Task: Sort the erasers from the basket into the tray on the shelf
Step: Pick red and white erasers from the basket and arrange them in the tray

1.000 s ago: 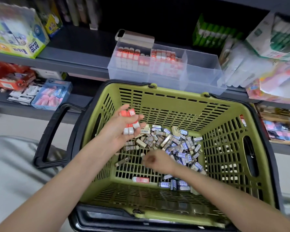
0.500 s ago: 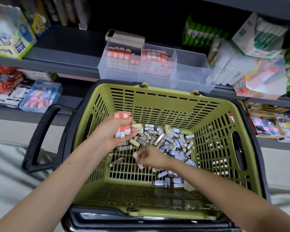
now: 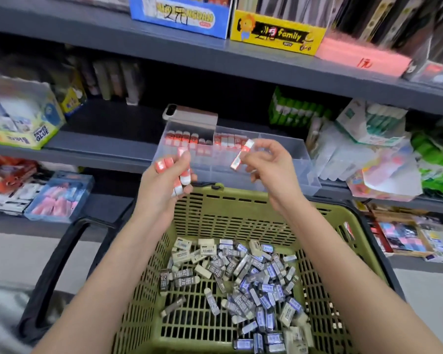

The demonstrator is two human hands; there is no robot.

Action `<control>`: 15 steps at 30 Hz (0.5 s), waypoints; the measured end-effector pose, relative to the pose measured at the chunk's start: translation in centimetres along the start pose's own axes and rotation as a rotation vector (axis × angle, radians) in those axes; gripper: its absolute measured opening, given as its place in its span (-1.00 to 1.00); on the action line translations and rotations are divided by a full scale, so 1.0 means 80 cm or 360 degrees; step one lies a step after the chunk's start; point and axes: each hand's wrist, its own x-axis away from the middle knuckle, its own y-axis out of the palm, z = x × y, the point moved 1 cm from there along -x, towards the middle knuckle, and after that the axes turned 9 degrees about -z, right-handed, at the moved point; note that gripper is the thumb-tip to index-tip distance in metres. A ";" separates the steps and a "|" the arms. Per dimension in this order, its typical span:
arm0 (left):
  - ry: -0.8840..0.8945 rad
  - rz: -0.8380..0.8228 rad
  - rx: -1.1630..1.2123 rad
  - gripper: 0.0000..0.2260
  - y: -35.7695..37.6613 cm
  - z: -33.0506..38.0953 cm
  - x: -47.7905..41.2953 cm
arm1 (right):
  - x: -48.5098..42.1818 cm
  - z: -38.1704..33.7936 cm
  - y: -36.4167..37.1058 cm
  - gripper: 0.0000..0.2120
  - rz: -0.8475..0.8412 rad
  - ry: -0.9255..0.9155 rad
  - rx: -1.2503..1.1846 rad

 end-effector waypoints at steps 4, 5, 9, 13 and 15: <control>0.0231 0.0178 0.0020 -0.87 -0.006 0.027 -0.038 | -0.062 -0.012 0.038 -0.78 0.0038 -0.0067 0.0169; 0.0264 0.0214 -0.0014 -0.85 -0.008 0.031 -0.046 | -0.078 -0.012 0.047 -0.77 0.0048 -0.0057 0.0252; 0.0335 0.0309 -0.0204 -0.85 -0.017 0.038 -0.068 | -0.134 -0.008 0.068 -0.75 0.0102 -0.0030 0.0863; 0.0370 0.0284 -0.0235 -0.91 -0.023 0.033 -0.076 | -0.164 -0.010 0.074 -0.68 -0.0064 0.0056 0.1367; 0.0381 0.0274 -0.0224 -0.94 -0.026 0.030 -0.077 | -0.175 -0.013 0.077 -0.77 -0.0219 0.0114 0.1654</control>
